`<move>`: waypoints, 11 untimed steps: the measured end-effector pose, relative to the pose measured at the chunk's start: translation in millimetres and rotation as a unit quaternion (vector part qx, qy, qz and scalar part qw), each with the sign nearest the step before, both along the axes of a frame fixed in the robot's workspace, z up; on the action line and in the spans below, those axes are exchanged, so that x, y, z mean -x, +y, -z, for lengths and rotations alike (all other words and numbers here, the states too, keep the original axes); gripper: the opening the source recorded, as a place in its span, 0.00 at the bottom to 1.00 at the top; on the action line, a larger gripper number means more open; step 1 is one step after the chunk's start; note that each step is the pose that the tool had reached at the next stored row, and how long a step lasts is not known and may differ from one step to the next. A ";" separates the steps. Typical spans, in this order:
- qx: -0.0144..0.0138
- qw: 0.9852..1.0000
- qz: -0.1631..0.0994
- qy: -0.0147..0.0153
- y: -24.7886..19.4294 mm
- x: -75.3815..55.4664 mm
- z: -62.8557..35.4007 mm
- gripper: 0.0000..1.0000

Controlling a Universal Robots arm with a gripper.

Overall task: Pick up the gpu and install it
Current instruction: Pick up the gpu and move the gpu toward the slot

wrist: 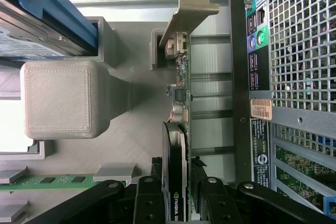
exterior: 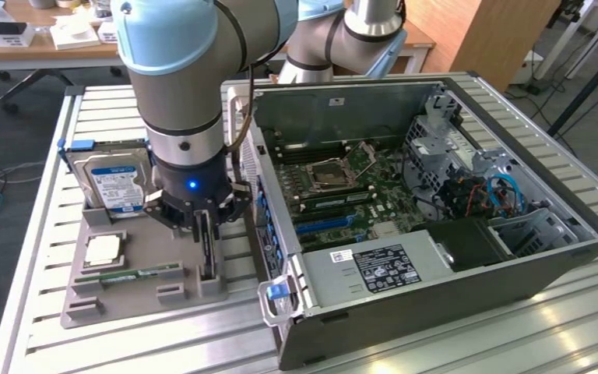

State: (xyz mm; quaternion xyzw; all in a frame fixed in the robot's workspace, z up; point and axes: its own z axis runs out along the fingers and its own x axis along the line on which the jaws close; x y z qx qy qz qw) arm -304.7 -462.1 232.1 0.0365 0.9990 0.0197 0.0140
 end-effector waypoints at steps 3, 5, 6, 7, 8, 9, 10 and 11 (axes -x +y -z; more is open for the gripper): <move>0.000 1.000 0.000 0.000 -0.1 -0.6 0.0 0.35; 0.000 1.000 0.000 0.000 -0.1 -0.6 -0.1 0.35; 0.000 1.000 0.000 0.000 -0.1 -0.6 -0.1 0.35; 0.000 1.000 0.000 0.000 -0.1 -0.6 -0.1 0.35; 0.000 1.000 0.000 0.000 -0.1 -0.6 -0.1 0.35; 0.000 1.000 0.000 0.000 -0.1 -0.6 -0.1 0.35; 0.000 1.000 0.000 0.000 -0.1 -0.6 -0.1 0.35; 0.000 1.000 0.000 0.000 -0.1 -0.6 0.0 0.35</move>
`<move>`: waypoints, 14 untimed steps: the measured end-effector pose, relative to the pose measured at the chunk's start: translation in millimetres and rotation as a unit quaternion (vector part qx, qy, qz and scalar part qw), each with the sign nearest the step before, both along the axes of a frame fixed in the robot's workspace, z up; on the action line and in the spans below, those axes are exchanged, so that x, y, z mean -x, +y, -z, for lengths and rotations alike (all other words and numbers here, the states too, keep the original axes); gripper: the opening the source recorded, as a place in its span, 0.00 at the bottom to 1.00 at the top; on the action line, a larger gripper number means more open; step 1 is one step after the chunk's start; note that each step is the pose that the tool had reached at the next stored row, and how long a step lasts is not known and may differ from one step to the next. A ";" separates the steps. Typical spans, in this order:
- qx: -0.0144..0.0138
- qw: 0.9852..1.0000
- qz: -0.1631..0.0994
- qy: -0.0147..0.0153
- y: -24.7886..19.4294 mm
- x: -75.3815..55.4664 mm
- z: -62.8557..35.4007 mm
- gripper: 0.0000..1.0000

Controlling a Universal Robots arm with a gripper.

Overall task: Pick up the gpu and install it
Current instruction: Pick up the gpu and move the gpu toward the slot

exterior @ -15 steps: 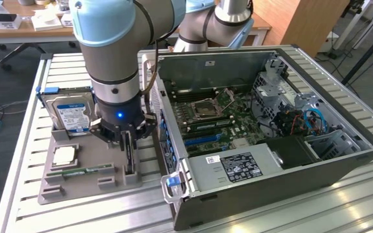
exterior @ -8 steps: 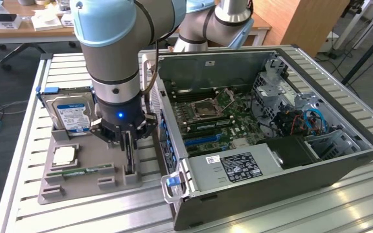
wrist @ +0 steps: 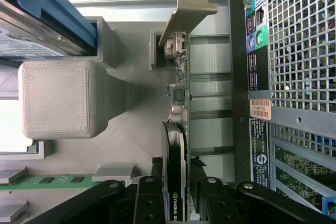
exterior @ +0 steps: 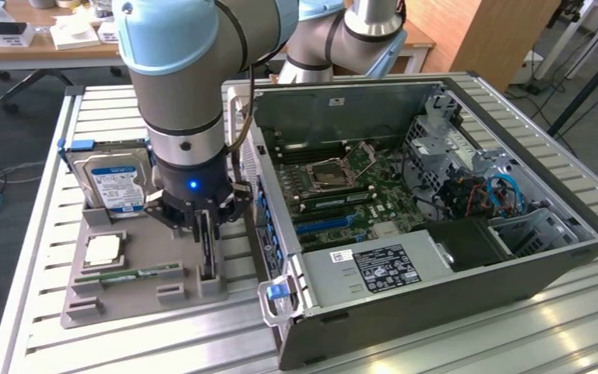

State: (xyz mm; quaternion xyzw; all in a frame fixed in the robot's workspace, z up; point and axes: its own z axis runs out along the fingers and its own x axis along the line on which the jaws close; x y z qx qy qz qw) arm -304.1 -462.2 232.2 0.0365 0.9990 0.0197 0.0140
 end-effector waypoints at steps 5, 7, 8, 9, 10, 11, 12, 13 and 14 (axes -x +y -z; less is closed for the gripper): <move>0.000 1.000 0.000 0.000 0.0 0.0 0.0 0.26; 0.000 1.000 0.000 0.000 0.0 0.0 0.0 0.26; 0.000 1.000 0.000 0.000 0.0 0.0 0.0 0.26; 0.000 1.000 0.000 0.000 0.0 0.0 0.0 0.26; 0.000 1.000 0.000 0.000 0.0 0.0 0.0 0.26; 0.000 1.000 0.000 0.000 0.0 0.0 0.0 0.26; 0.000 1.000 0.000 0.000 0.0 0.0 0.0 0.26; 0.000 1.000 0.000 0.000 0.0 0.0 0.0 0.26; 0.000 1.000 0.000 0.000 0.0 0.0 0.0 0.26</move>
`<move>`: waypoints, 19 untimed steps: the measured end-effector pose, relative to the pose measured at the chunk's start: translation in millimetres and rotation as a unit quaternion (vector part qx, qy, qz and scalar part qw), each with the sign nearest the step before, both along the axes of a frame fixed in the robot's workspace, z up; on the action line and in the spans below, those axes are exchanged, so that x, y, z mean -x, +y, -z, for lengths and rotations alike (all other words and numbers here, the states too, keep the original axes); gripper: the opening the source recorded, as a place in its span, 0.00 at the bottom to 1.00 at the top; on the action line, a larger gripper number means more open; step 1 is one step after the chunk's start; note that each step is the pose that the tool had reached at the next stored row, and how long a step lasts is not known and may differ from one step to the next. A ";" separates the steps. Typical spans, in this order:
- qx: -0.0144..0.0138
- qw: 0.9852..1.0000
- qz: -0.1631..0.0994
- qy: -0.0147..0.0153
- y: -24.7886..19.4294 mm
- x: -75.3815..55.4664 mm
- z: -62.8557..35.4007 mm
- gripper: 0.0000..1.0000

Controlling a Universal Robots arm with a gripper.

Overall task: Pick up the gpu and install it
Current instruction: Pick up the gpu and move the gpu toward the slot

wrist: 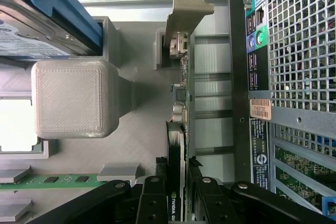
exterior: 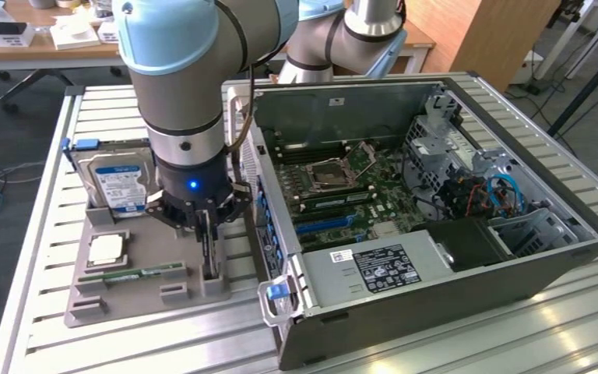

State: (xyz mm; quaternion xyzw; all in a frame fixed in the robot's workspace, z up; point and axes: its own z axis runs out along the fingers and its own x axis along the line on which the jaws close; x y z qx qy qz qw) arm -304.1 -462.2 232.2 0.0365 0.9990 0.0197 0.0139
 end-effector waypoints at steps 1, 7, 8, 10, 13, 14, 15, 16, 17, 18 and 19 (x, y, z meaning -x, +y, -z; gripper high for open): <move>0.000 1.000 0.000 0.000 0.0 0.0 0.0 0.26; 0.000 1.000 -0.007 0.000 0.0 0.0 0.0 0.26; 0.000 1.000 -0.007 0.000 0.0 0.0 0.0 0.26; 0.000 1.000 -0.007 0.000 0.0 0.0 0.0 0.26; 0.000 1.000 -0.007 0.000 0.0 0.0 -1.3 0.26; 0.000 1.000 -0.007 0.000 0.0 0.0 -2.3 0.26; 0.000 1.000 -0.007 0.000 0.0 0.0 -3.4 0.26; 0.000 1.000 -0.007 0.000 0.0 0.0 -5.0 0.26; 0.000 1.000 -0.007 0.000 0.0 0.0 -6.5 0.26; 0.000 1.000 -0.007 0.000 0.0 0.0 -8.4 0.26; 0.000 1.000 -0.007 0.000 0.0 0.0 -10.5 0.26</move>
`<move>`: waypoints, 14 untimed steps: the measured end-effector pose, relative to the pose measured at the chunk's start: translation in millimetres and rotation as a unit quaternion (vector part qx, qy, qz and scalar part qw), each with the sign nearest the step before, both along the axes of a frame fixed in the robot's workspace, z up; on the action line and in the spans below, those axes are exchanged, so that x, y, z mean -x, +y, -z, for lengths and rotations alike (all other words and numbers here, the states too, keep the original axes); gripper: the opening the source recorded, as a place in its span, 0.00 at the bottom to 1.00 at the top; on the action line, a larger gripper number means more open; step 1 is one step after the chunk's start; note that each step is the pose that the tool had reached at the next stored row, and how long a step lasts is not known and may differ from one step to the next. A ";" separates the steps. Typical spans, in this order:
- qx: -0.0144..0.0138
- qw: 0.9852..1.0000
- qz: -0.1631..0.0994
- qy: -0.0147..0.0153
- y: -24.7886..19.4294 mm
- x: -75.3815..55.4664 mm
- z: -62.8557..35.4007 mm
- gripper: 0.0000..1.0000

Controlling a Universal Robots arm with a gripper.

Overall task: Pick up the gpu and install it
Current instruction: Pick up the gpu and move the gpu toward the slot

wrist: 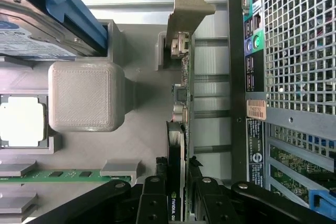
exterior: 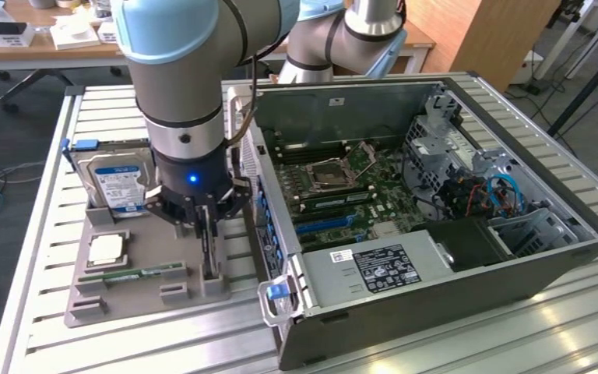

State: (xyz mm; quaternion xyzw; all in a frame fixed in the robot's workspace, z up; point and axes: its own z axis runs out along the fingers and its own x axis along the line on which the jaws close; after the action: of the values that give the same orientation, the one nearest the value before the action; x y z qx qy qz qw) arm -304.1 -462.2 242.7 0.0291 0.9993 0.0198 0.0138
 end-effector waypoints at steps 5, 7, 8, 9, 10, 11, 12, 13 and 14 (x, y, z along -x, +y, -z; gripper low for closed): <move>0.000 1.000 0.000 0.000 0.0 0.0 -12.8 0.26; 0.000 1.000 0.000 0.000 0.0 0.0 -19.3 0.26; 0.000 1.000 0.000 0.000 0.0 0.0 -22.4 0.26; 0.000 1.000 0.000 0.000 0.0 0.0 -25.5 0.26; 0.000 1.000 0.000 0.000 0.0 0.0 -28.9 0.26; 0.000 1.000 0.000 0.000 0.0 0.0 -32.9 0.26; 0.000 1.000 0.000 0.000 0.0 0.0 -37.2 0.26; 0.000 1.000 0.000 0.000 0.0 0.0 -41.6 0.26; 0.000 1.000 0.000 0.000 0.0 0.0 -46.1 0.26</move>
State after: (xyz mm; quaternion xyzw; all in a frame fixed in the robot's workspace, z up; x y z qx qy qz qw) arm -304.1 -462.2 288.7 0.0290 0.9993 0.0199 0.0139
